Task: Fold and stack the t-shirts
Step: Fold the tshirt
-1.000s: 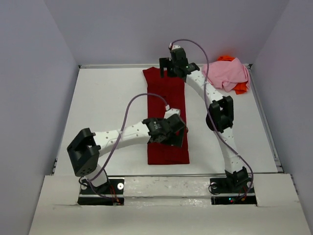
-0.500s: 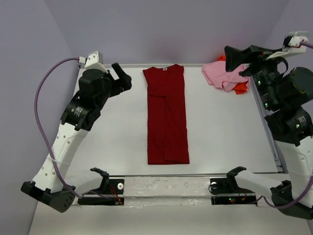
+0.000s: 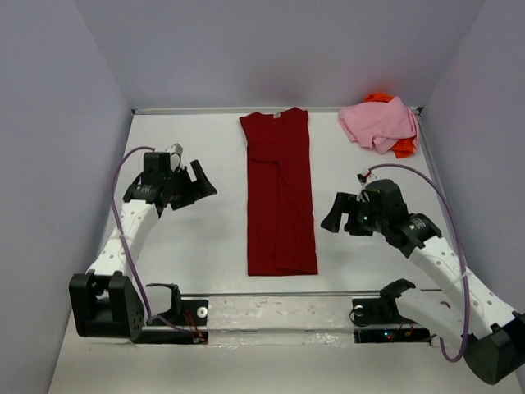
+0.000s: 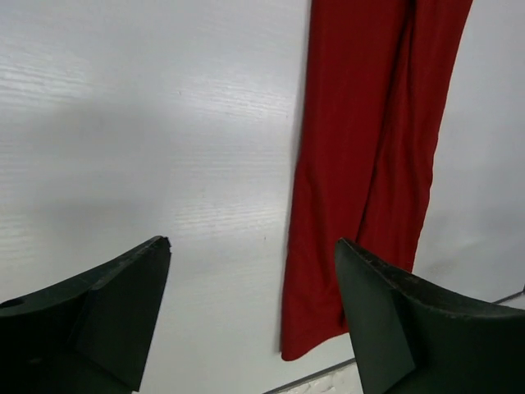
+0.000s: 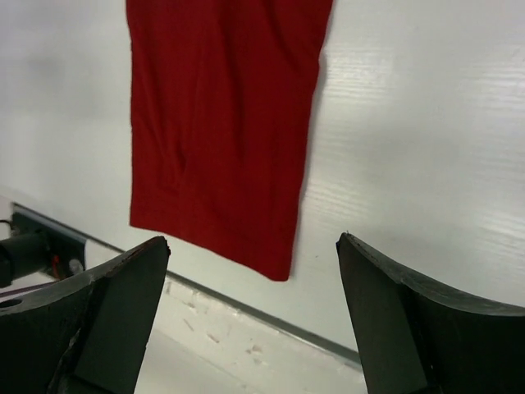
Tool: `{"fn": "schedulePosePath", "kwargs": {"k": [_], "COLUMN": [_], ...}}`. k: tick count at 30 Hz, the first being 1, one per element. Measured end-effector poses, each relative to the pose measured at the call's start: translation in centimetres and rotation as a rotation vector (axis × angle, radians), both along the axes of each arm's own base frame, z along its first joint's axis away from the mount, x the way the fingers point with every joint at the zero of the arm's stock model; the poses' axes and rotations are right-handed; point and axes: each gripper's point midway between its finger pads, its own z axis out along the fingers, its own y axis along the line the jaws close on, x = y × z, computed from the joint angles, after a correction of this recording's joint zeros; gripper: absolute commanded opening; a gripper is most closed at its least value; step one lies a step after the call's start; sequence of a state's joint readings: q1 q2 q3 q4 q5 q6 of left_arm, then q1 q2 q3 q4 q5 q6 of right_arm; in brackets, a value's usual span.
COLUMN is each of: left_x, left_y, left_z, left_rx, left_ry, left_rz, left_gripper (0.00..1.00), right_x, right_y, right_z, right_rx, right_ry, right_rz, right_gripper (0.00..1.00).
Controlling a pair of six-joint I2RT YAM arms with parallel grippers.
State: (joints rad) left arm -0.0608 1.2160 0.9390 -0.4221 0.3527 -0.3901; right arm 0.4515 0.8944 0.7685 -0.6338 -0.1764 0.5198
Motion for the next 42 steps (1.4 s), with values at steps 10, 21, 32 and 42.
{"fn": "schedulePosePath", "kwargs": {"k": [10, 21, 32, 42], "left_x": [-9.6, -15.4, -18.4, -18.7], "left_y": [-3.8, -9.6, -12.8, -13.8], "left_z": [-2.6, -5.7, -9.3, -11.0], "left_rx": [-0.082, -0.116, -0.083, -0.068], "left_ry": [0.009, 0.159, 0.261, 0.289], "left_rz": [-0.087, -0.201, -0.235, -0.235], "left_gripper": [0.78, 0.75, 0.72, 0.69], "right_x": [-6.1, -10.2, -9.1, -10.0], "right_y": [1.1, 0.1, 0.8, 2.4], "right_z": [-4.9, -9.5, -10.7, -12.8], "right_rx": [0.107, 0.077, 0.078, 0.028], "right_ry": [0.338, 0.553, 0.567, 0.622], "right_rz": [0.009, -0.014, -0.026, 0.001], "right_gripper": [0.82, 0.74, 0.67, 0.62]}}
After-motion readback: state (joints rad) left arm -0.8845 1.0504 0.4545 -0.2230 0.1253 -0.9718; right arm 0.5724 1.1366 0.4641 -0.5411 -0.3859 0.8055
